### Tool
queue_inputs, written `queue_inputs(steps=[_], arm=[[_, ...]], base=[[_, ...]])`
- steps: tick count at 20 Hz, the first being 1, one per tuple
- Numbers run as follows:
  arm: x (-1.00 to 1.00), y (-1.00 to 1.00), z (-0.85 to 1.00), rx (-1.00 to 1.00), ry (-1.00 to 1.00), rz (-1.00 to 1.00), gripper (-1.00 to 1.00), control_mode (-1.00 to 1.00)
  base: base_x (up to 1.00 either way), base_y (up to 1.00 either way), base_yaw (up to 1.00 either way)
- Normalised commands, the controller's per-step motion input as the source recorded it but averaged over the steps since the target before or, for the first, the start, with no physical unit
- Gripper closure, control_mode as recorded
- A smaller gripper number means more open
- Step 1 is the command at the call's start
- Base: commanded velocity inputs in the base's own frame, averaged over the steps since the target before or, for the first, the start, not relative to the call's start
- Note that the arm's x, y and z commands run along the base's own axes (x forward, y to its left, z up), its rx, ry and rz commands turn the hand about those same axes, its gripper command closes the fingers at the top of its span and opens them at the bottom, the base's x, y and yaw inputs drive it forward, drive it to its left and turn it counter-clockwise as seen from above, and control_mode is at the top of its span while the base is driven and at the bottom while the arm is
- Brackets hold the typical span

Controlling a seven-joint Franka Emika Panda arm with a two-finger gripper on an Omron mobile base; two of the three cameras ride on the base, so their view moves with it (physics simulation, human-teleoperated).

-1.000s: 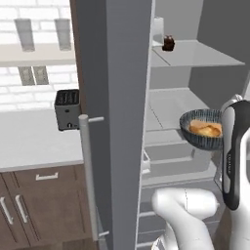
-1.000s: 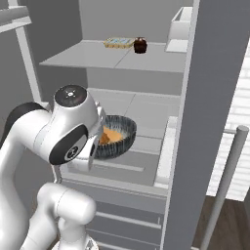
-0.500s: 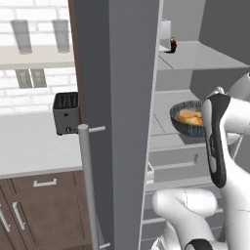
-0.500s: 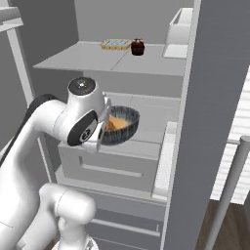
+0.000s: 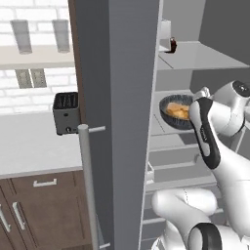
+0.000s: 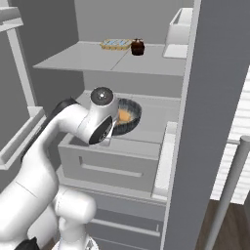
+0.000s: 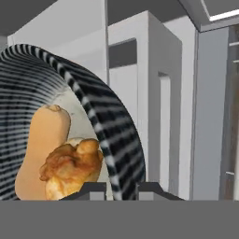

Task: Pick the chicken drumstick and squash from their plates and place them in the bowl. Then put the bowl in the fridge.

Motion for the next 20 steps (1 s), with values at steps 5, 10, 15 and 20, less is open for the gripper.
queue_inputs(steps=[5, 10, 15, 20], arm=[[0.82, 0.00, -0.40, 0.00, -0.02, 0.00, 1.00, -1.00], [0.62, 0.00, -0.30, 0.00, 0.02, 0.00, 1.00, -1.00], [0.60, -0.02, -0.34, 0.00, 0.00, 0.00, 1.00, -1.00], [0.60, -0.07, -0.33, 0.02, 0.00, 0.01, 1.00, -1.00]], base=[[0.00, 0.00, 0.00], [0.00, 0.00, 0.00], [0.00, 0.00, 0.00], [0.00, 0.00, 0.00]])
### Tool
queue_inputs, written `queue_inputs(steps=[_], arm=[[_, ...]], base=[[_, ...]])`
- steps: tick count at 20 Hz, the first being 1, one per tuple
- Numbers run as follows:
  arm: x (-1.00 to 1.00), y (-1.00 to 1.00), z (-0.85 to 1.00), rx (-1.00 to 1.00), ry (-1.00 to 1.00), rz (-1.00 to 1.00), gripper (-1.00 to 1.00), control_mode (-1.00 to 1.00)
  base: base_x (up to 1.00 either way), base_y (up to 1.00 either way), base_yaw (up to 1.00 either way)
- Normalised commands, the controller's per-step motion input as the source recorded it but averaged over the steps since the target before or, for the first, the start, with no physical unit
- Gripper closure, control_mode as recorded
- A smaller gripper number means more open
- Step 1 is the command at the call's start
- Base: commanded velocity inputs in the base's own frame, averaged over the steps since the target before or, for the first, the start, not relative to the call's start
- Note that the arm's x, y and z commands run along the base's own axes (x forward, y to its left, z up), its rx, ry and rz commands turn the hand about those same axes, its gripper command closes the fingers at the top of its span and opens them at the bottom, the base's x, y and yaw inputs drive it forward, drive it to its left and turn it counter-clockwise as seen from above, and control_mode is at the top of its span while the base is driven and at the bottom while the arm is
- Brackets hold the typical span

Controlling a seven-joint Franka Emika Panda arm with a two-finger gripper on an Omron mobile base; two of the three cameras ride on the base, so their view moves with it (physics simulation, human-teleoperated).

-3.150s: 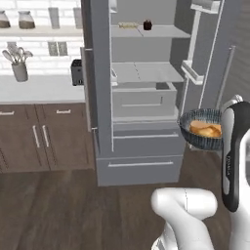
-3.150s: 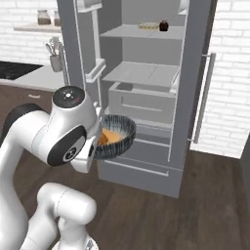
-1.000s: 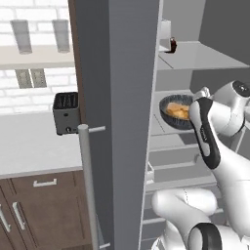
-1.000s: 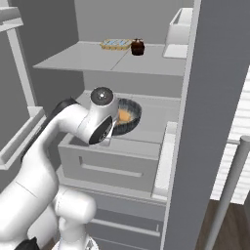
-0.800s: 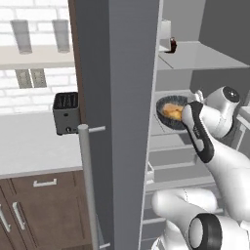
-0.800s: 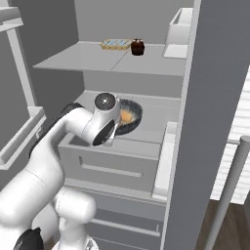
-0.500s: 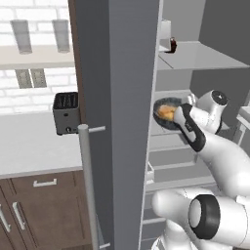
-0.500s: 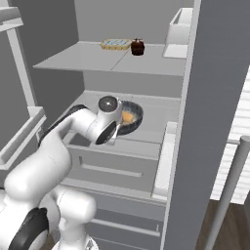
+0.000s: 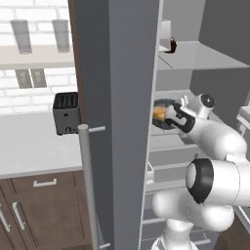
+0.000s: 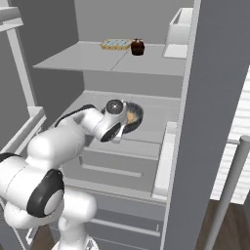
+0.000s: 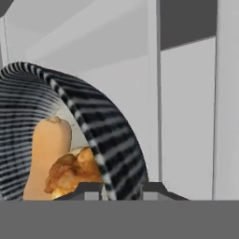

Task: Pick the chicken drumstick and squash from their plates and place them in the bowl. Then put the bowl in the fridge.

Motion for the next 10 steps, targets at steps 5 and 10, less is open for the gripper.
queue_inputs(steps=[5, 10], arm=[[0.78, -0.02, -0.26, 0.01, 0.00, 0.01, -1.00, -1.00], [0.27, 0.00, -0.04, 0.00, -0.05, 0.00, -1.00, -1.00]], base=[[0.00, 0.00, 0.00], [0.00, 0.00, 0.00]])
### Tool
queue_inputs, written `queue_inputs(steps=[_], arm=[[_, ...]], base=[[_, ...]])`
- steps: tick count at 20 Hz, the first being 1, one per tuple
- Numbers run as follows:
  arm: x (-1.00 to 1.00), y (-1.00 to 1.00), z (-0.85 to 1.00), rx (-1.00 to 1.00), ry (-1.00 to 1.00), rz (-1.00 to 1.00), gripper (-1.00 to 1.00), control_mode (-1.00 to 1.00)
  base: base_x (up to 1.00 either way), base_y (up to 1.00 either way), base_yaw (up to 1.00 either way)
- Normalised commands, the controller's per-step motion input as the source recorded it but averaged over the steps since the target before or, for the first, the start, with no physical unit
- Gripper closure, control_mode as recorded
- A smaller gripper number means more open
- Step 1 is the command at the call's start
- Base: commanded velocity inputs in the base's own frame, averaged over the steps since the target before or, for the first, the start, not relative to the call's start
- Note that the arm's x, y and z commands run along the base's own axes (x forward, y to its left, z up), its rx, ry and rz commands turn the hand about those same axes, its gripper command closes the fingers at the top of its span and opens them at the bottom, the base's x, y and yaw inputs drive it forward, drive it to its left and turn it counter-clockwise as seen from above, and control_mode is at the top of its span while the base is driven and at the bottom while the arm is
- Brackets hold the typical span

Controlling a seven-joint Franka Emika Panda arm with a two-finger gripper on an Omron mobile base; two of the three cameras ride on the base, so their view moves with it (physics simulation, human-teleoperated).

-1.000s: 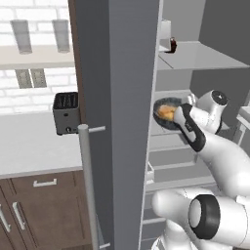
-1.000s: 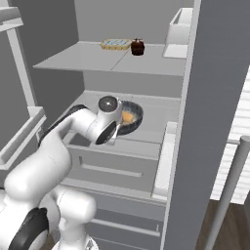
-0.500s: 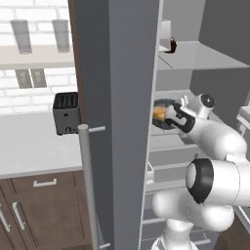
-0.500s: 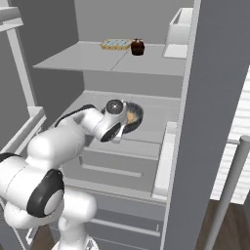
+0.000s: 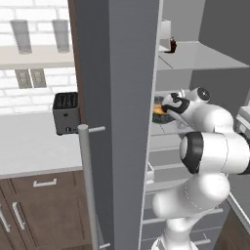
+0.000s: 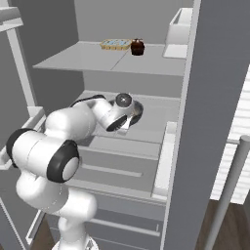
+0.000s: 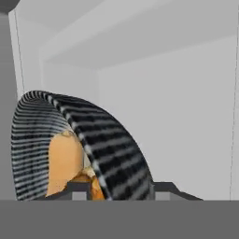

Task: Pick the chicken drumstick and squash from their plates and place them in the bowl. Then put the bowl in the fridge.

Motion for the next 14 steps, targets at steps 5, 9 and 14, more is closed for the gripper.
queue_inputs(steps=[5, 9, 14], arm=[[-0.30, 0.09, 0.37, -0.02, -0.25, 0.00, -1.00, -1.00], [-0.77, 0.12, 0.81, -0.14, -0.27, 0.01, -1.00, -1.00], [-0.94, 0.01, 0.97, -0.12, 0.08, 0.12, -1.00, -1.00]], base=[[0.00, 0.00, 0.00], [0.00, 0.00, 0.00], [0.00, 0.00, 0.00]])
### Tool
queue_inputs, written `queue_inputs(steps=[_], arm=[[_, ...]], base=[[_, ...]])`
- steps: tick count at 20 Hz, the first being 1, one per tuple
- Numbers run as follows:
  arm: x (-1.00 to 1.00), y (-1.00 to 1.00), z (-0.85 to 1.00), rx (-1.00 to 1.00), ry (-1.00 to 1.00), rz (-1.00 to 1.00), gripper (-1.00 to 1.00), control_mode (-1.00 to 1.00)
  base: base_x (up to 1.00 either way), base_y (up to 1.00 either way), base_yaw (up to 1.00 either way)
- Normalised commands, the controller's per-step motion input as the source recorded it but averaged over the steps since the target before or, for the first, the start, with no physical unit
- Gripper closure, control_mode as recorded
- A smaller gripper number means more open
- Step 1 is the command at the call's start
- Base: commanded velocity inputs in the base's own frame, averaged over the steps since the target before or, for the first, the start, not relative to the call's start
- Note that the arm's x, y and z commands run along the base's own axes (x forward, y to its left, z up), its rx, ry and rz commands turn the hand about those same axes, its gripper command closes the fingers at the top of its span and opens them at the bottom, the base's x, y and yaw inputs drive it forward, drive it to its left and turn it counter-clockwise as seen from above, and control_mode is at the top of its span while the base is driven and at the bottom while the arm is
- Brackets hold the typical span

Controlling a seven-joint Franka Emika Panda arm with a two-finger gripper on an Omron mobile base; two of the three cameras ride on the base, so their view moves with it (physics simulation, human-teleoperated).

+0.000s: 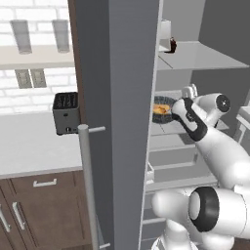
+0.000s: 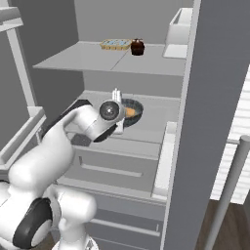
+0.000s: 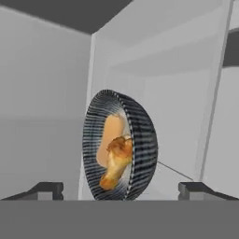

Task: Pick the chicken drumstick and squash from their plates and place them in the bowl. Then put the bowl in the fridge.

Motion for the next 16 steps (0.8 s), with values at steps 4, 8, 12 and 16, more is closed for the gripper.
queue_inputs(steps=[4, 8, 12, 16], arm=[[-1.00, 0.22, 0.99, -0.19, 0.09, 0.23, -1.00, -1.00], [-1.00, 0.03, 0.88, -0.14, 0.03, 0.17, -1.00, -1.00], [-1.00, 0.23, 0.22, -0.25, -0.51, 0.01, -1.00, -1.00], [-1.00, 0.38, 0.37, -0.17, -0.55, 0.00, -1.00, -1.00]], base=[[0.00, 0.00, 0.00], [0.00, 0.00, 0.00], [0.00, 0.00, 0.00], [0.00, 0.00, 0.00]])
